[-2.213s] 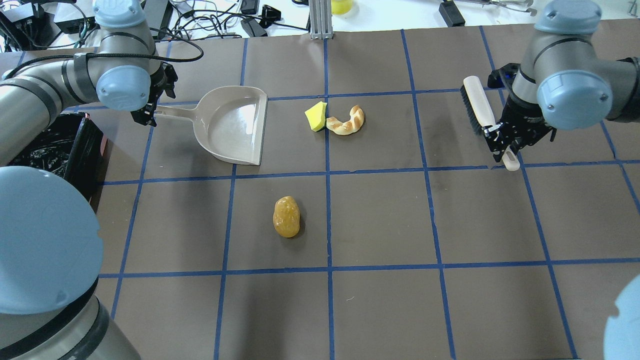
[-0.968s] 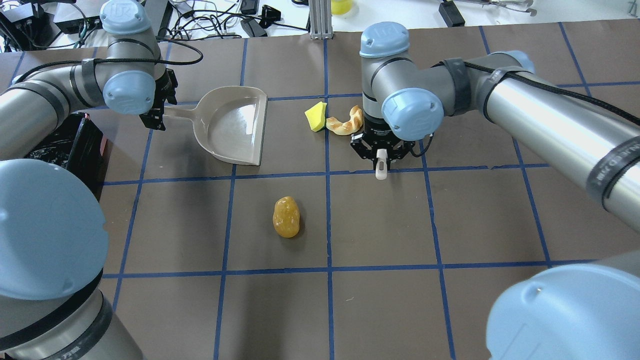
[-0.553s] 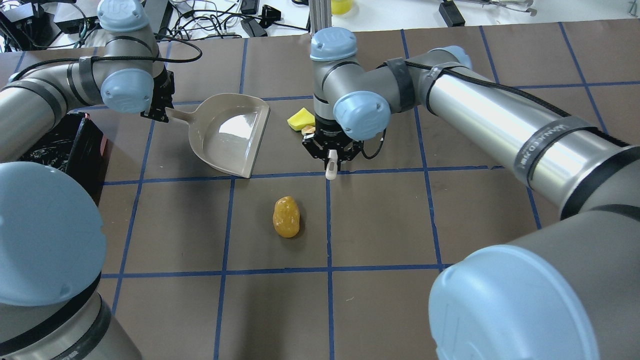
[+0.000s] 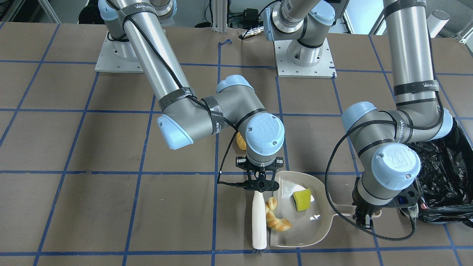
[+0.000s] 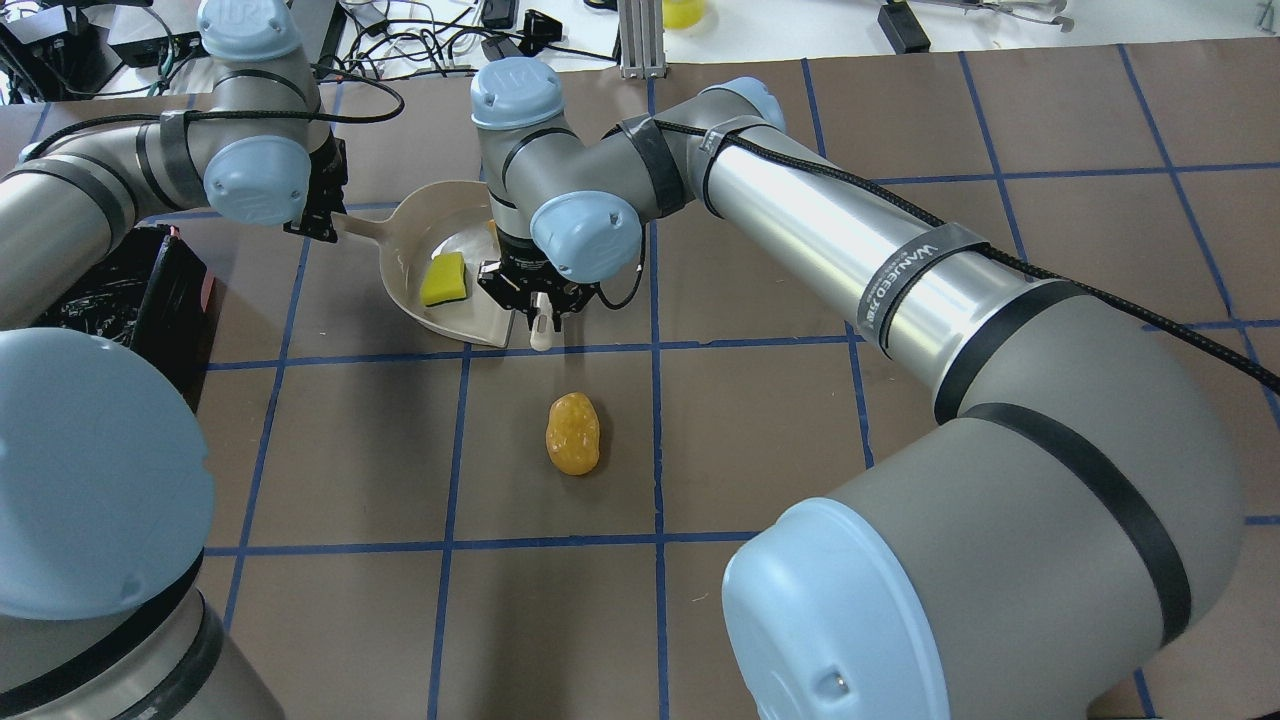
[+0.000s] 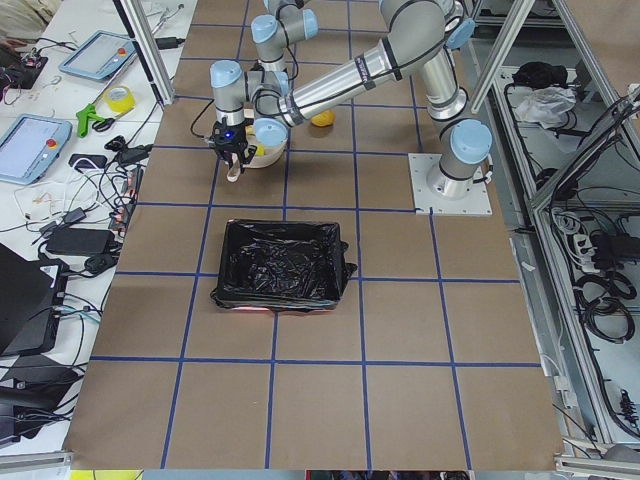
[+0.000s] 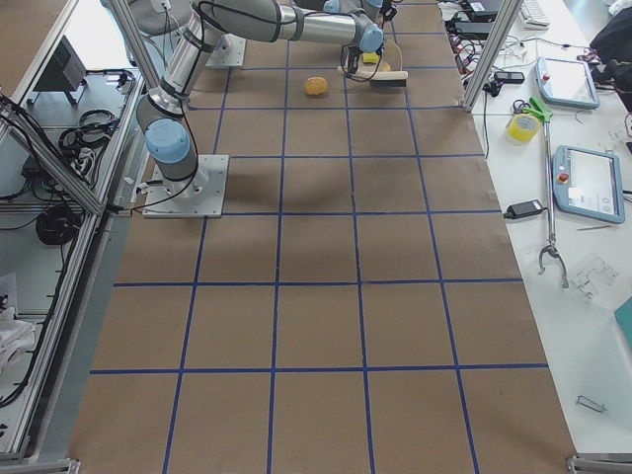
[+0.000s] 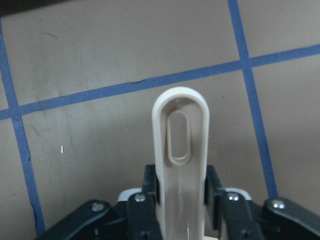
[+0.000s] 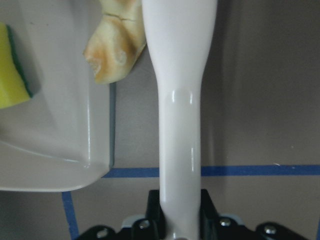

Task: Sweep and dump trash into bin
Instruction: 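Move the brush behind the yellow lump with the right gripper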

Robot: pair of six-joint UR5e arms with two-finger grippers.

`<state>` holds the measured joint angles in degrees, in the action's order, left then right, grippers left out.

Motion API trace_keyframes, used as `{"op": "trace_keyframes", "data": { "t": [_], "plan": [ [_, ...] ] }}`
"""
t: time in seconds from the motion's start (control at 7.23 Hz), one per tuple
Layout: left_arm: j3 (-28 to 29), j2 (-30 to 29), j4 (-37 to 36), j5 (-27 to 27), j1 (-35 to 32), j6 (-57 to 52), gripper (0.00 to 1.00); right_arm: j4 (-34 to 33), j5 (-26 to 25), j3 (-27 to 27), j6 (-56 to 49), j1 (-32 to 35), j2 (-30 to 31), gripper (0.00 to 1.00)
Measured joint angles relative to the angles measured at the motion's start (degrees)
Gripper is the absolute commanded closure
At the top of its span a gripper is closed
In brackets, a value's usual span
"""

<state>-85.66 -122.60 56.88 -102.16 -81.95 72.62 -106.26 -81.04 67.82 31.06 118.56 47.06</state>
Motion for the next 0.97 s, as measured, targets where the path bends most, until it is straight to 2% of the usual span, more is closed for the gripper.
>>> {"op": "trace_keyframes", "data": {
  "t": [0.55,0.83,0.97],
  "plan": [
    [0.08,-0.38,-0.02,0.28,-0.05,0.54,1.00,0.17,5.68,-3.06,1.99,0.44,-1.17,0.87],
    [0.08,-0.23,0.00,0.28,-0.06,0.09,1.00,7.75,5.48,-2.97,-0.04,-1.26,1.78,0.88],
    [-0.09,0.14,0.08,0.17,-0.08,-0.08,1.00,12.75,3.35,-2.14,-1.28,-2.09,4.75,0.88]
  ]
}}
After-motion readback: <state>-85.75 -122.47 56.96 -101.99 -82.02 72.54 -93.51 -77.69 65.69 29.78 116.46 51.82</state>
